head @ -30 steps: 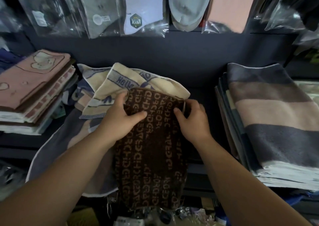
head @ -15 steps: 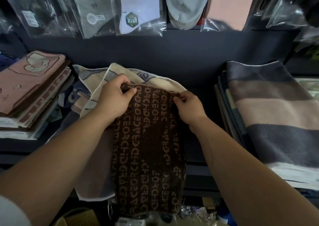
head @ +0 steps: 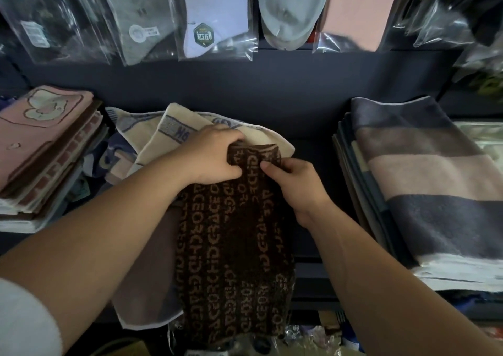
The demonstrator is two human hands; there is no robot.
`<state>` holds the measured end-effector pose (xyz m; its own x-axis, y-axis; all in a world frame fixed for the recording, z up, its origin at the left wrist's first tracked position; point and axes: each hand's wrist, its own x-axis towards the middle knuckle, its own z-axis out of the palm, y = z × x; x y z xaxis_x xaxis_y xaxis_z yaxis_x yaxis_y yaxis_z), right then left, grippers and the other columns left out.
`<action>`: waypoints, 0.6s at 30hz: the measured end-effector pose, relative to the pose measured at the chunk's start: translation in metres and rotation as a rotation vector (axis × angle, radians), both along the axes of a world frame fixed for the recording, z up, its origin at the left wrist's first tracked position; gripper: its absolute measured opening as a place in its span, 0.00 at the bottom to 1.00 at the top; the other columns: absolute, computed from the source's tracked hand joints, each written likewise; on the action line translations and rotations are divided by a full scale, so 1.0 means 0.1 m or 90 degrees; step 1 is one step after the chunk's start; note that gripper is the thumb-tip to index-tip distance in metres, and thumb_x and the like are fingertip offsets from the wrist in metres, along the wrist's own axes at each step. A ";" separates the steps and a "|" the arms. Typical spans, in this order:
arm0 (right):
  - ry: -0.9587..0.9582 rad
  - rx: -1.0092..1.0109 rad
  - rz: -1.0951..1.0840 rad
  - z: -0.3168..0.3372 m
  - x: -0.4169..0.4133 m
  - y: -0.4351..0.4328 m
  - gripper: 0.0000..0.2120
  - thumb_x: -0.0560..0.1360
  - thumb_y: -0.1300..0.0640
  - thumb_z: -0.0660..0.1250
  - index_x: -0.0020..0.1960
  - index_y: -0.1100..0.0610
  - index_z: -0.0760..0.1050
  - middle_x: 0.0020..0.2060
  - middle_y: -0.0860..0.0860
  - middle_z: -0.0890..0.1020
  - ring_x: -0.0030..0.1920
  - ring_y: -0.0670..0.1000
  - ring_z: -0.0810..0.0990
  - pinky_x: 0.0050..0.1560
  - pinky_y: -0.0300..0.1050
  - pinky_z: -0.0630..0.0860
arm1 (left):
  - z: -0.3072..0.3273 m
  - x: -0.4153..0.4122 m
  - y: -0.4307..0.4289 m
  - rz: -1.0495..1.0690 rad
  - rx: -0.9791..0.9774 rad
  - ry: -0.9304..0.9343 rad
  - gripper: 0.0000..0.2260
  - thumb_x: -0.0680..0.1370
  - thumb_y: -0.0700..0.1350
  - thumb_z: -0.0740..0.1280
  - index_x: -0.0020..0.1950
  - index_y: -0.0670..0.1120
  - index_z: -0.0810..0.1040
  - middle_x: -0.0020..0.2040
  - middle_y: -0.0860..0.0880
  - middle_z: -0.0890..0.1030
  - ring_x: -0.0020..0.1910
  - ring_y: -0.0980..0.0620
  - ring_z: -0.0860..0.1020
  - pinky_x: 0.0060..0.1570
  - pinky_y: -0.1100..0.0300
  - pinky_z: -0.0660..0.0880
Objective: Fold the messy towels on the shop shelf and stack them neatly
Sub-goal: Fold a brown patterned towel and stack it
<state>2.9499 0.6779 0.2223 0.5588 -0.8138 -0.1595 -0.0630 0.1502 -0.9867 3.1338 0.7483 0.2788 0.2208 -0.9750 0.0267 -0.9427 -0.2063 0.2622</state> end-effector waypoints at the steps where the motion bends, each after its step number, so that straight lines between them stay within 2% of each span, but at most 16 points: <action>1: -0.005 -0.009 0.005 0.01 -0.01 0.03 0.07 0.78 0.54 0.71 0.52 0.57 0.84 0.46 0.51 0.88 0.48 0.49 0.87 0.51 0.45 0.83 | 0.03 -0.02 -0.04 -0.016 0.018 0.018 0.25 0.70 0.55 0.72 0.66 0.56 0.75 0.63 0.54 0.75 0.63 0.51 0.73 0.63 0.50 0.73; 3: 0.002 -0.046 0.001 0.03 -0.03 0.08 0.07 0.79 0.53 0.69 0.54 0.55 0.83 0.47 0.50 0.87 0.50 0.48 0.86 0.53 0.47 0.83 | 0.06 -0.03 -0.10 -0.057 0.047 0.030 0.19 0.71 0.59 0.70 0.60 0.56 0.79 0.57 0.57 0.78 0.58 0.53 0.76 0.58 0.52 0.75; 5: 0.016 -0.087 -0.014 0.04 -0.06 0.11 0.07 0.80 0.53 0.68 0.55 0.53 0.82 0.48 0.49 0.87 0.51 0.48 0.85 0.56 0.50 0.82 | 0.10 -0.03 -0.13 -0.105 0.056 0.035 0.09 0.74 0.58 0.70 0.48 0.55 0.79 0.48 0.57 0.79 0.50 0.53 0.77 0.51 0.53 0.75; 7: 0.016 -0.100 -0.022 0.07 -0.12 0.15 0.08 0.81 0.52 0.67 0.57 0.51 0.81 0.50 0.48 0.87 0.52 0.46 0.85 0.56 0.49 0.81 | 0.15 -0.06 -0.12 -0.146 0.051 0.066 0.08 0.77 0.56 0.70 0.42 0.54 0.76 0.42 0.56 0.78 0.45 0.53 0.78 0.45 0.55 0.74; 10: -0.031 -0.080 -0.018 0.12 -0.25 0.27 0.09 0.81 0.52 0.67 0.60 0.49 0.80 0.52 0.47 0.86 0.55 0.45 0.84 0.58 0.47 0.79 | 0.23 -0.14 -0.08 -0.193 0.016 0.124 0.08 0.80 0.55 0.67 0.42 0.55 0.75 0.39 0.54 0.79 0.40 0.55 0.78 0.43 0.54 0.75; 12: -0.051 -0.055 0.011 0.13 -0.39 0.36 0.13 0.78 0.51 0.71 0.62 0.50 0.79 0.55 0.47 0.86 0.57 0.46 0.84 0.60 0.48 0.79 | 0.30 -0.23 -0.05 -0.227 -0.043 0.131 0.08 0.81 0.54 0.66 0.44 0.54 0.75 0.39 0.53 0.79 0.38 0.56 0.77 0.41 0.54 0.74; 15: 0.000 -0.043 0.066 0.11 -0.59 0.49 0.18 0.74 0.54 0.76 0.63 0.51 0.78 0.56 0.46 0.85 0.57 0.46 0.84 0.59 0.45 0.80 | 0.38 -0.36 0.00 -0.260 -0.140 0.125 0.09 0.81 0.51 0.65 0.44 0.49 0.73 0.36 0.52 0.76 0.36 0.56 0.75 0.36 0.57 0.70; 18: 0.054 -0.014 0.077 0.05 -0.82 0.63 0.16 0.73 0.58 0.77 0.59 0.53 0.81 0.53 0.46 0.87 0.54 0.45 0.85 0.54 0.40 0.81 | 0.33 -0.43 0.06 -0.224 -0.278 0.090 0.10 0.82 0.51 0.64 0.44 0.48 0.70 0.35 0.53 0.74 0.35 0.53 0.75 0.36 0.52 0.73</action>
